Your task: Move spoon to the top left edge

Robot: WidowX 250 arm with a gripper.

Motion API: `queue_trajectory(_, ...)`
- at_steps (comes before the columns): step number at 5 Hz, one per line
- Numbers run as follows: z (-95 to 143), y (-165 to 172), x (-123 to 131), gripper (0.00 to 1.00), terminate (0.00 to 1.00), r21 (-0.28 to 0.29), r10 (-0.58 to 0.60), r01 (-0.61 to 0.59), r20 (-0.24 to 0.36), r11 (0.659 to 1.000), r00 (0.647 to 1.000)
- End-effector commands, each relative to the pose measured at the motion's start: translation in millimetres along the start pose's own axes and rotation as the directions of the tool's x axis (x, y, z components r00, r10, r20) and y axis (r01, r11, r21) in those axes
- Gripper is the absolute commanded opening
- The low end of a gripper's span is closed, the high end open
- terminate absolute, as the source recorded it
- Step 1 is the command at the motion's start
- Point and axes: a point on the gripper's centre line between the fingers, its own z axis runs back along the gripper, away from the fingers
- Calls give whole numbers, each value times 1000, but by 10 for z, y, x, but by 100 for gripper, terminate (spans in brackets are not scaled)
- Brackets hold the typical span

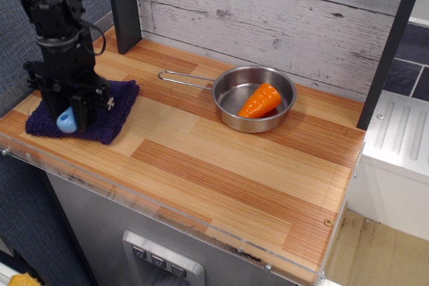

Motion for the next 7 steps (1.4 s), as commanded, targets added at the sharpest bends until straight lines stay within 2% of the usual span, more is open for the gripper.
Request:
queue_trajectory(1,516,2,86,0,0,14,-15,14,63,1000,998)
queue_trajectory(2,437,117,225,0,0,13,7,-7,66,1000,998)
queue_trajectory(3,323,208,448,0,0,15,17,-19,97,1000,995)
queue_trajectory(5,110,76,951,0,0,37,-43,39,98,999,994)
queue_trajectory(7,106,-72,1180,0,0,51,-86,81,115,995,990)
